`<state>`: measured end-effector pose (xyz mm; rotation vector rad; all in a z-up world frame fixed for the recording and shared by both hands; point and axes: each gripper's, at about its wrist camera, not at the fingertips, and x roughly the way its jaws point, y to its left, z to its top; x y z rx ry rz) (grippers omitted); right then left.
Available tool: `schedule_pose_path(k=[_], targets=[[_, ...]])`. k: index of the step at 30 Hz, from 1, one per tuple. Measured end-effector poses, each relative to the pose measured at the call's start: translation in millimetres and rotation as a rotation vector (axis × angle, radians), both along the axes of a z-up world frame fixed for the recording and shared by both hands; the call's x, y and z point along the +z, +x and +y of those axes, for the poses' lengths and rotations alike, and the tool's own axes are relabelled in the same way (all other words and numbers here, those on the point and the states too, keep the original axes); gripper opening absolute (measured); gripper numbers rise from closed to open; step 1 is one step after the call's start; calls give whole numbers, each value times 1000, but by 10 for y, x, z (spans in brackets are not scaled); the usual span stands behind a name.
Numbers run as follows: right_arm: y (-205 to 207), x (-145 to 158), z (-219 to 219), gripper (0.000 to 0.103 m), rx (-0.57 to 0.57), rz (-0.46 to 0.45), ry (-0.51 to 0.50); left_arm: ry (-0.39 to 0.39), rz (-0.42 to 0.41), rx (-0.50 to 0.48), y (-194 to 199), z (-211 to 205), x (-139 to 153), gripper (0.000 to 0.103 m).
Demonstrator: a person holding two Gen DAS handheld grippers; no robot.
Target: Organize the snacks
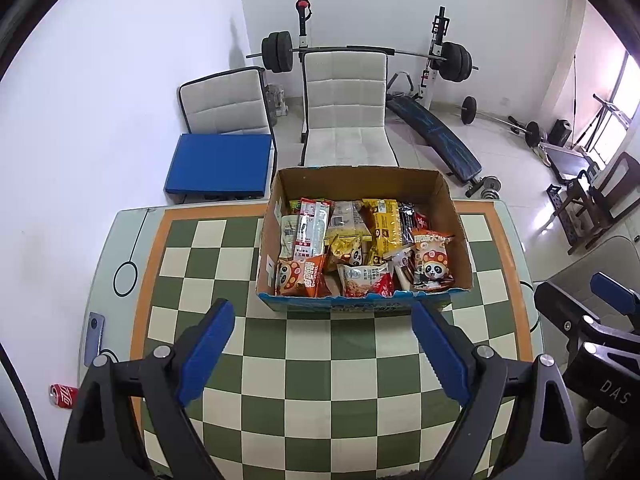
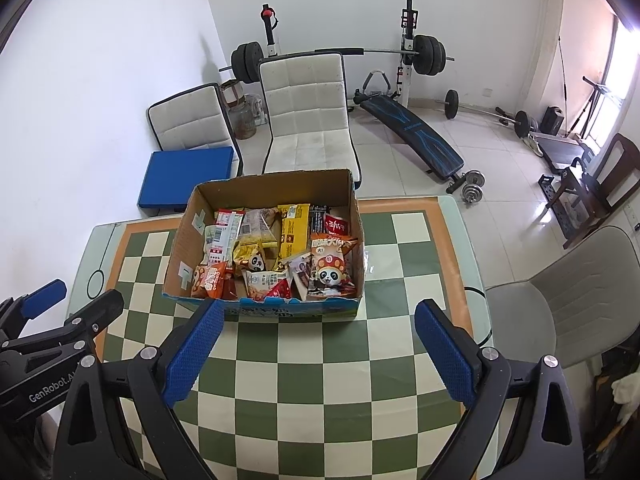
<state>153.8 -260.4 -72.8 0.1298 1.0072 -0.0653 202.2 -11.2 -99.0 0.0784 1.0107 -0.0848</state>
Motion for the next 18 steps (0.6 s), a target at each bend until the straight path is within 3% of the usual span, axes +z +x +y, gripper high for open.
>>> schedule_pose_path(k=[18], targets=[[-27, 3, -9, 98, -4, -3, -4, 16, -4, -9, 8, -60, 25, 91]])
